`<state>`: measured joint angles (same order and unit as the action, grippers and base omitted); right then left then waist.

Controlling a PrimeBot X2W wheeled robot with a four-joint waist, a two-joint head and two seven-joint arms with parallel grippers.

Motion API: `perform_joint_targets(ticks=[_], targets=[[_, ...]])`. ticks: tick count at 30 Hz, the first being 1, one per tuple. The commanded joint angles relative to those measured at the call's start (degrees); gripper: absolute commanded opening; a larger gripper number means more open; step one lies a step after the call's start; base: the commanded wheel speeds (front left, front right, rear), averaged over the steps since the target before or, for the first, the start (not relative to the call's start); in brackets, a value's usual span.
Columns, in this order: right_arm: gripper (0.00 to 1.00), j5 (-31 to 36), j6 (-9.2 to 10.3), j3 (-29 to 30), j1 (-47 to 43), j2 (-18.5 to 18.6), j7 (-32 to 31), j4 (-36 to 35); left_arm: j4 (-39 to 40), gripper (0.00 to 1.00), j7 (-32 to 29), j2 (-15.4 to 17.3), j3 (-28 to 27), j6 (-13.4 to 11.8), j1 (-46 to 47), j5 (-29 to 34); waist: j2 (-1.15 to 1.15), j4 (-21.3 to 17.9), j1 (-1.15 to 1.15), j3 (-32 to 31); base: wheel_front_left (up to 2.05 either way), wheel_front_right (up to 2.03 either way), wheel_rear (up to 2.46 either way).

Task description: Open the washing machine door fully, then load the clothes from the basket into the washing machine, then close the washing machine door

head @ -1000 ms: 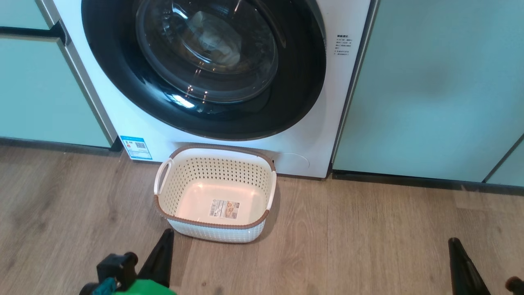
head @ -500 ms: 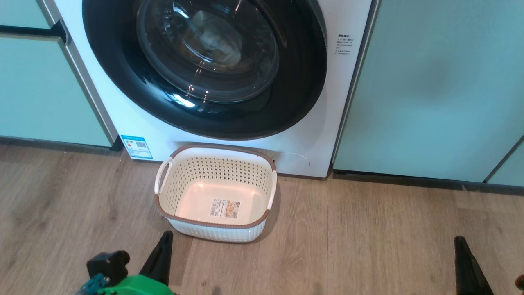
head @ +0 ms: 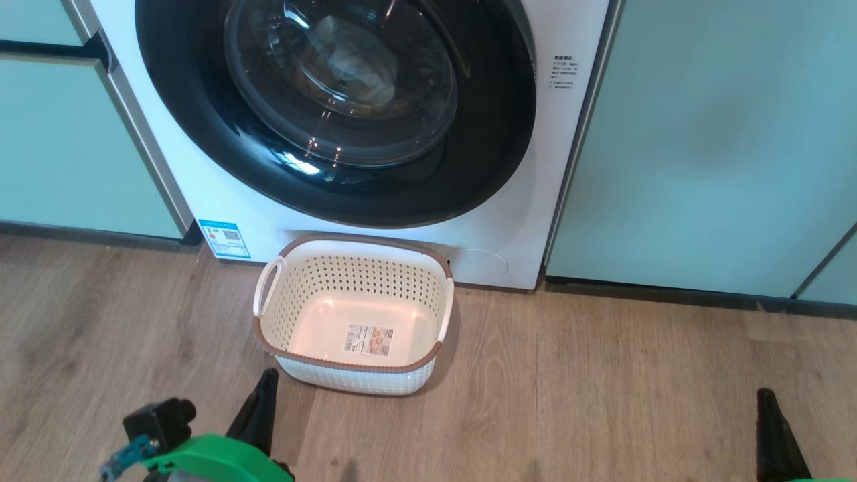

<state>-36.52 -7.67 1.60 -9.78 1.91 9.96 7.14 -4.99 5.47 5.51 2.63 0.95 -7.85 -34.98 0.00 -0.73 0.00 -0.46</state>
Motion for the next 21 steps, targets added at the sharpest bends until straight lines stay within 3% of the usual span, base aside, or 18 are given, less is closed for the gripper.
perform_joint_targets(ticks=[1, 21], targets=[[0.0, -1.6, 0.05, 0.0, 3.4, 1.4, -0.3, -1.4, 1.3, 0.0, -0.1, 0.2, -1.2, 0.4, 2.9, -1.5, 0.0, 0.0, 0.0, 0.0, 0.0, 0.0, 0.0], [0.0, -14.4, 0.08, 0.4, 6.1, 1.9, -3.4, 0.4, -1.0, 0.0, -2.5, -0.2, -2.6, 1.8, 5.4, -14.4, 0.0, 0.2, 0.0, 0.2, 0.0, 0.0, 0.0]])
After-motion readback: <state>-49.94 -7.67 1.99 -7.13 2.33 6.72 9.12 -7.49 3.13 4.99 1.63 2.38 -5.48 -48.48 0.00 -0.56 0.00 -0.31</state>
